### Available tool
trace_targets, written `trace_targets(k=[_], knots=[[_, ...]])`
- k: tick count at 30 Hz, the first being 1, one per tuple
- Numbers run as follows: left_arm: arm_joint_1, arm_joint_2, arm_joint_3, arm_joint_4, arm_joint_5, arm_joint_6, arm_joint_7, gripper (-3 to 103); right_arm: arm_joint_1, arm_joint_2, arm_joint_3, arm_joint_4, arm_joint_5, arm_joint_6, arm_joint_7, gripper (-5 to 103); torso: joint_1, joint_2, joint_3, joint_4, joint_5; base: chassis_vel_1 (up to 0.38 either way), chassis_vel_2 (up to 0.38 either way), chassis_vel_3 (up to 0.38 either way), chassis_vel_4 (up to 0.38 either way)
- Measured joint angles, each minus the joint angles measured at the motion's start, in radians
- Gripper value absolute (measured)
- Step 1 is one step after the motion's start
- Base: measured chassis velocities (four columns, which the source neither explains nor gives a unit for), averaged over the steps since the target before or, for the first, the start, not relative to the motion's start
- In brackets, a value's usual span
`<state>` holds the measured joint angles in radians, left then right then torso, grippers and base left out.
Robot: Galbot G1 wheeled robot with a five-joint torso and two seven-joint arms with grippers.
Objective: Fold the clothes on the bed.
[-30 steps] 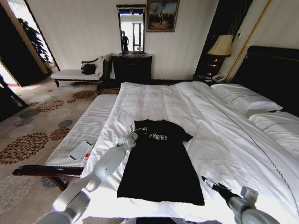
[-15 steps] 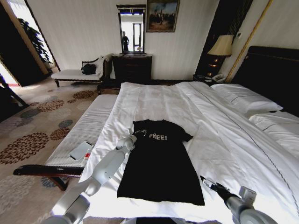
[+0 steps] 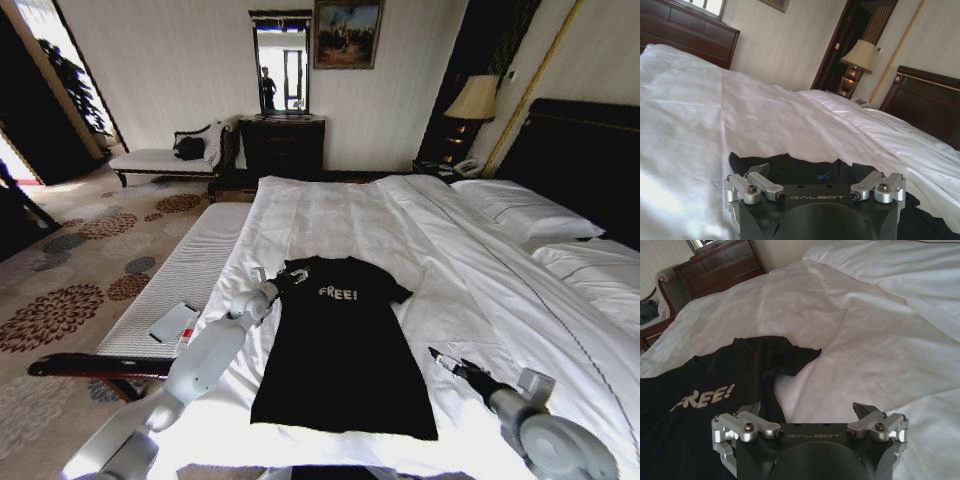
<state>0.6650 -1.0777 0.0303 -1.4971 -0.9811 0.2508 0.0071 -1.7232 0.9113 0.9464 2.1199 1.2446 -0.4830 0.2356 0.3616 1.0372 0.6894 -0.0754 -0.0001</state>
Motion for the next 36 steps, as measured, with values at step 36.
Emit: trace_targets(k=[36], knots=[[0.401,0.213,-0.286,-0.317,0.005,-0.030,0.000,100,1.054,0.026,-0.445,-1.024,0.278,-0.233,0.012,100,0.000,0.000,0.000,-0.0003,0.0002,0.000,0.000,0.000,0.000]])
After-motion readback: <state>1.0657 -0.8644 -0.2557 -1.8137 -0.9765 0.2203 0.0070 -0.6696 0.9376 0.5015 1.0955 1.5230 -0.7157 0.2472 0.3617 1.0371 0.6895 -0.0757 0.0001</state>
